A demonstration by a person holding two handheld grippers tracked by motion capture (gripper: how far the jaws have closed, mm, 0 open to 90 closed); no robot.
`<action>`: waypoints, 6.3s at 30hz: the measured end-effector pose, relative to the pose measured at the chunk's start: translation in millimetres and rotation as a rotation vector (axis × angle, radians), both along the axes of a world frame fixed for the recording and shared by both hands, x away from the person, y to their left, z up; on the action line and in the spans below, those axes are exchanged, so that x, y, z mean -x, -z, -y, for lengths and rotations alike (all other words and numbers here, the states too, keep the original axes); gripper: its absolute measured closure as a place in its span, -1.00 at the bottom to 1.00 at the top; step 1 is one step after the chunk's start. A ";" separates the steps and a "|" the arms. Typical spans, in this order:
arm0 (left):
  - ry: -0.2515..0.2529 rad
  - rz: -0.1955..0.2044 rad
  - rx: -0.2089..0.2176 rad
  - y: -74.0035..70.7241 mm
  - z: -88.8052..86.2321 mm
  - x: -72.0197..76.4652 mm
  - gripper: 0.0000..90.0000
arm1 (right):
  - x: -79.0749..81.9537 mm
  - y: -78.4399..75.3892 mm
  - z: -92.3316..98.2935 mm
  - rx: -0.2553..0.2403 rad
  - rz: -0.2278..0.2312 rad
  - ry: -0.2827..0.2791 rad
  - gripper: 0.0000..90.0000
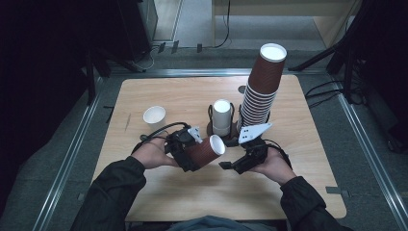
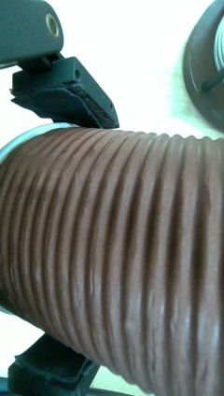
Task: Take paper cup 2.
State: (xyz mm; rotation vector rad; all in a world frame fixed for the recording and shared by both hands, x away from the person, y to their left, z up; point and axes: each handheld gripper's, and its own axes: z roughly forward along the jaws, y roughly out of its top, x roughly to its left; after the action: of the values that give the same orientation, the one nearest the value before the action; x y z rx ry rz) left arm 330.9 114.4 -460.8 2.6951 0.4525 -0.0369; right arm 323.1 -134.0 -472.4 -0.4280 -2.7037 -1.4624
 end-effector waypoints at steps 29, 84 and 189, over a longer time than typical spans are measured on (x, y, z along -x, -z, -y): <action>0.074 -0.009 0.046 5.7 14.0 10.9 -1.00 | 1.1 -8.1 -15.0 0.010 -0.007 -0.086 -0.48; 0.020 0.007 0.386 -19.7 -24.1 6.0 -0.80 | -0.5 -18.2 11.8 -0.199 -0.018 -0.011 -0.65; 0.011 -0.032 0.362 -20.4 -7.1 7.4 -0.92 | 6.0 0.0 -19.3 -0.052 0.050 -0.102 -0.59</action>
State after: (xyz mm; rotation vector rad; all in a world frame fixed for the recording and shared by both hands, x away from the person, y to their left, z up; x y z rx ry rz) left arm 323.4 121.4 -440.4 2.3438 0.3973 -0.1506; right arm 317.0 -114.7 -472.3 -0.2507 -2.6737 -1.5317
